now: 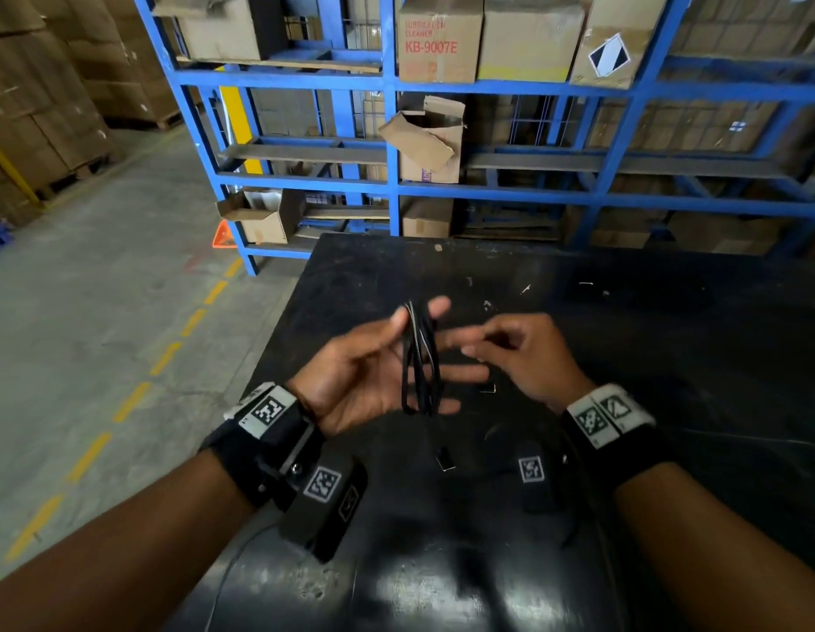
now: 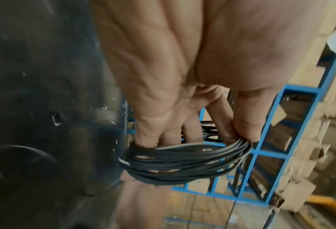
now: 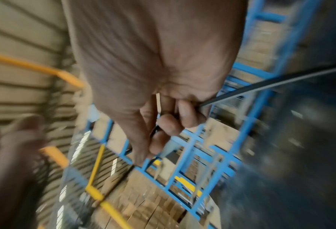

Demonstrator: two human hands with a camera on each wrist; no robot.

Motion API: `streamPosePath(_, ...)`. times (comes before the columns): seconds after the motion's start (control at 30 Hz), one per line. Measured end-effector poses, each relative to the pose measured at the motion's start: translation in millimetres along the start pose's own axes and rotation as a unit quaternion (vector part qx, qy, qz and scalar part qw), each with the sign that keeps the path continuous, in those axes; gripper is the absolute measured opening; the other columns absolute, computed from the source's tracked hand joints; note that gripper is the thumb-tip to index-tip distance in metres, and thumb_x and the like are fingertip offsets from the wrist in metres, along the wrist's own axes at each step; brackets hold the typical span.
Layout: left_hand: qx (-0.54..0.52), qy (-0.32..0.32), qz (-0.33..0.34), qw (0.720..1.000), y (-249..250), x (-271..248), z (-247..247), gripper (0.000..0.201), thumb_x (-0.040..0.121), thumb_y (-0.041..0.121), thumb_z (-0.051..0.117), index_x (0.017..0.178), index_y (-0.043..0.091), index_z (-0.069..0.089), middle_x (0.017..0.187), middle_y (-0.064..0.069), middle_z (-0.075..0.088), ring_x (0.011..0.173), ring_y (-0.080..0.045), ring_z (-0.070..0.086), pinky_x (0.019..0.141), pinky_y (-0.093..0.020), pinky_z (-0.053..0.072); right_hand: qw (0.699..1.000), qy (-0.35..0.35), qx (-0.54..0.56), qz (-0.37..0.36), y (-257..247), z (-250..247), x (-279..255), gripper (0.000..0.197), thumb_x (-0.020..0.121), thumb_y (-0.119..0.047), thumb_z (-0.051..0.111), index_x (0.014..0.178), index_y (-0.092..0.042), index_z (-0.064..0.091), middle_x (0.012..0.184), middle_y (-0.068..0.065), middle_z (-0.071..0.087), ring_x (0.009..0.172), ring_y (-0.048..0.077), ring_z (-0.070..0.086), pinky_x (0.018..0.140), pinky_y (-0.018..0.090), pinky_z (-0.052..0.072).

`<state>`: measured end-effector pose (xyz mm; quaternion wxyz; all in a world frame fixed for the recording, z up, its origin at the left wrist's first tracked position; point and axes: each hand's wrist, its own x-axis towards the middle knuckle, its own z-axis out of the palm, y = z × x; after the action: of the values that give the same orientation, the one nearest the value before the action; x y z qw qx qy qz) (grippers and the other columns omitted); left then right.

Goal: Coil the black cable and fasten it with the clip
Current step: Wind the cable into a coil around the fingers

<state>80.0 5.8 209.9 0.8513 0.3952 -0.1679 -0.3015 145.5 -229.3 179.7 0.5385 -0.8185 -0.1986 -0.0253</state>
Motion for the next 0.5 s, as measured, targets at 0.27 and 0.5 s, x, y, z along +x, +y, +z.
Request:
streamPosePath(0.27,0.124,0.131,-0.088,0.98,-21,-5,3,0.044,0.1,0.03,0.055,0.138,0.01,0.063,0.142,-0.015,0.065,0.129,-0.04,0.063,0.094,-0.042,0.057,0.933,-0.144,-0.303,-0.134,-100,-23,37,0.008,0.079,-0.022,0.087,0.085,-0.022,0.082,0.081,-0.013,0.075,0.073,-0.009,0.065,0.073,0.013,0.05)
streamPosePath(0.5,0.152,0.215,-0.036,0.964,-23,-2,-20,0.044,0.102,0.035,0.055,0.141,0.017,0.062,0.142,-0.011,0.066,0.133,-0.037,0.06,0.108,-0.051,0.048,0.948,-0.07,-0.274,-0.147,-115,-11,16,0.002,0.083,-0.02,0.083,0.084,-0.02,0.082,0.082,-0.011,0.077,0.071,-0.005,0.067,0.069,0.013,0.055)
